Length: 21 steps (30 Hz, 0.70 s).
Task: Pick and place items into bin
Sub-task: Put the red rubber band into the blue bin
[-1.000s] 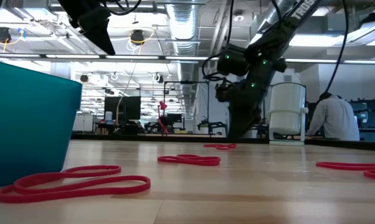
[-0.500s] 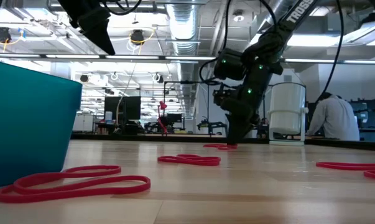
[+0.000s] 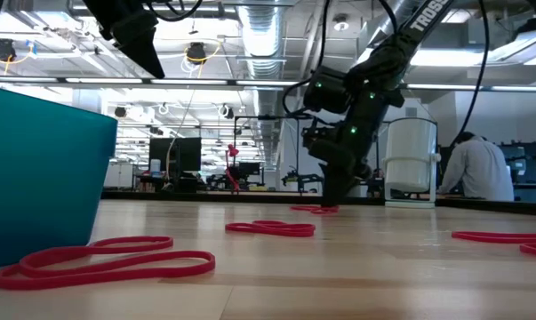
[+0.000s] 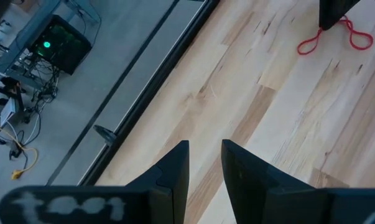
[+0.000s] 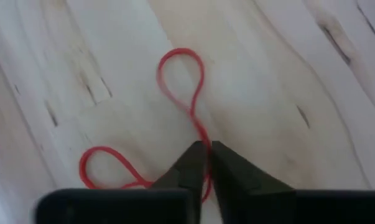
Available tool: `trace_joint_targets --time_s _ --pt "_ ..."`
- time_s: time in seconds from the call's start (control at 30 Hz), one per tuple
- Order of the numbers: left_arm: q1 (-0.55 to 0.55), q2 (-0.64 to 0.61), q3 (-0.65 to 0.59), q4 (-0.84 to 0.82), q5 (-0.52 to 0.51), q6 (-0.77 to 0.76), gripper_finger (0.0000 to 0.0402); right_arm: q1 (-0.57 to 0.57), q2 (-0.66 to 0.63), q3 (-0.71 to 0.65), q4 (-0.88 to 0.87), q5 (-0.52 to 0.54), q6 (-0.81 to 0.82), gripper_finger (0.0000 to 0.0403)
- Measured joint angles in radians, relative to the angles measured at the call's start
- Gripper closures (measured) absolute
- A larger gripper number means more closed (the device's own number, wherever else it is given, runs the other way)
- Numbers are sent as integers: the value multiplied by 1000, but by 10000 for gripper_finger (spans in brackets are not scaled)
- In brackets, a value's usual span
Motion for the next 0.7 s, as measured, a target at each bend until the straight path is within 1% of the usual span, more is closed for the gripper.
trace_joint_targets --time_s 0.07,0.13,0.2,0.3,0.4,0.47,0.6,0.63,0.7 --pt "0 0 0 0 -2 7 317 10 -2 4 8 1 -2 395" --pt "0 0 0 0 -20 17 317 28 -7 21 4 7 0 392" --pt "0 0 0 0 -40 18 317 64 -3 52 19 -5 12 394" --pt "0 0 0 0 -43 18 317 130 -44 103 42 -17 14 399" --pt "0 0 0 0 -44 17 317 203 -69 137 153 -5 12 396" --pt "1 -3 0 -18 -53 17 317 255 -76 161 272 -13 -9 398" --pt "11 -38 0 -104 -144 -51 317 355 -74 200 510 -96 -66 399" --pt "17 -50 0 -121 -167 -73 317 378 -62 209 571 -105 -81 399" --pt "25 -78 0 -144 -179 -103 317 414 -25 232 649 -103 -101 400"
